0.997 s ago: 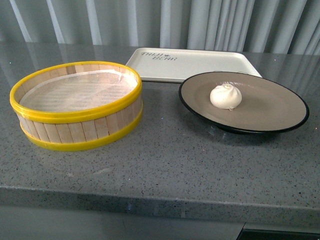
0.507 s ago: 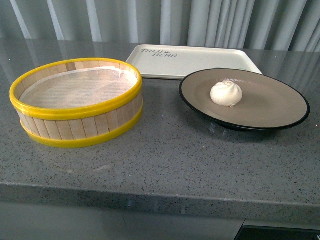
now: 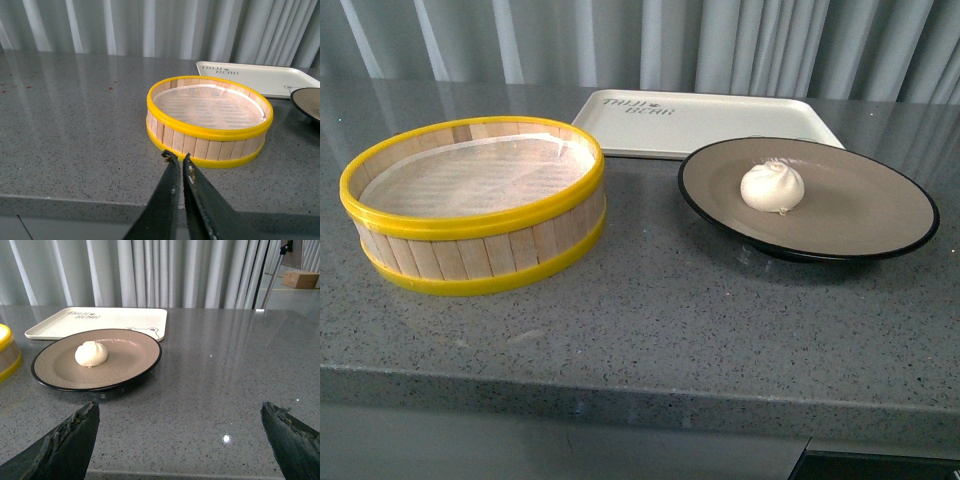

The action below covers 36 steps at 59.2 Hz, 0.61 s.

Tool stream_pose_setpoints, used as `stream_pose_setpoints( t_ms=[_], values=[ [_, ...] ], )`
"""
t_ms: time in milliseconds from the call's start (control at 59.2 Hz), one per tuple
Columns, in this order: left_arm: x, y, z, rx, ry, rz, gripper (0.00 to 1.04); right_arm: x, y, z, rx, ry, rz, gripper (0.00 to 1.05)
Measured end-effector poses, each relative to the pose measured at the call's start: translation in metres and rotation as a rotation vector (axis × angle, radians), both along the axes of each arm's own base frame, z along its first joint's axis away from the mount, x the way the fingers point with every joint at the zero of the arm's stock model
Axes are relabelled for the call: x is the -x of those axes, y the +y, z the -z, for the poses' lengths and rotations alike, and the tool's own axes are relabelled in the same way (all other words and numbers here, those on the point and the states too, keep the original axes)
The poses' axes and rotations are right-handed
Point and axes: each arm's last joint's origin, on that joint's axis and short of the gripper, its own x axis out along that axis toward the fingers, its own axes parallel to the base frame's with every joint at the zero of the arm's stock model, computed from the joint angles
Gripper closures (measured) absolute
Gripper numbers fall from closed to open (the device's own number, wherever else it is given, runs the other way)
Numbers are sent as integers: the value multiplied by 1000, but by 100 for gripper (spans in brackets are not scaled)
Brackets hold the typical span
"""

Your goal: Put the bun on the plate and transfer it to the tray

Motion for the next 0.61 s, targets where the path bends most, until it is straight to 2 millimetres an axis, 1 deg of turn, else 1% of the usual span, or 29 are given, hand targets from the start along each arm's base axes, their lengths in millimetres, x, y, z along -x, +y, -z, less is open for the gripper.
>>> stream_pose_setpoints(
  t_ms=[101, 135, 186, 220, 270, 304, 355, 389, 405, 422, 456, 507, 608],
  values=[
    [0, 0, 0, 0, 0, 0, 69, 0, 0, 0, 0, 0, 0, 8],
    [0, 0, 0, 0, 0, 0, 62, 0, 0, 0, 0, 0, 0, 8],
    [0, 0, 0, 0, 0, 0, 55, 0, 0, 0, 0, 0, 0, 8],
    [0, 0, 0, 0, 0, 0, 48, 0, 0, 0, 0, 0, 0, 8],
    [0, 0, 0, 0, 0, 0, 41, 0, 0, 0, 0, 0, 0, 8],
    [0, 0, 0, 0, 0, 0, 33, 0, 0, 0, 0, 0, 0, 8],
    [0, 0, 0, 0, 0, 0, 26, 0, 0, 0, 0, 0, 0, 8],
    [0, 0, 0, 0, 0, 0, 19, 0, 0, 0, 0, 0, 0, 8],
    [0, 0, 0, 0, 0, 0, 17, 0, 0, 0, 0, 0, 0, 8],
    [0, 0, 0, 0, 0, 0, 12, 0, 0, 0, 0, 0, 0, 8],
    [0, 0, 0, 0, 0, 0, 6, 0, 0, 0, 0, 0, 0, 8],
    [0, 0, 0, 0, 0, 0, 7, 0, 0, 0, 0, 0, 0, 8],
    [0, 0, 0, 0, 0, 0, 7, 0, 0, 0, 0, 0, 0, 8]
  ],
)
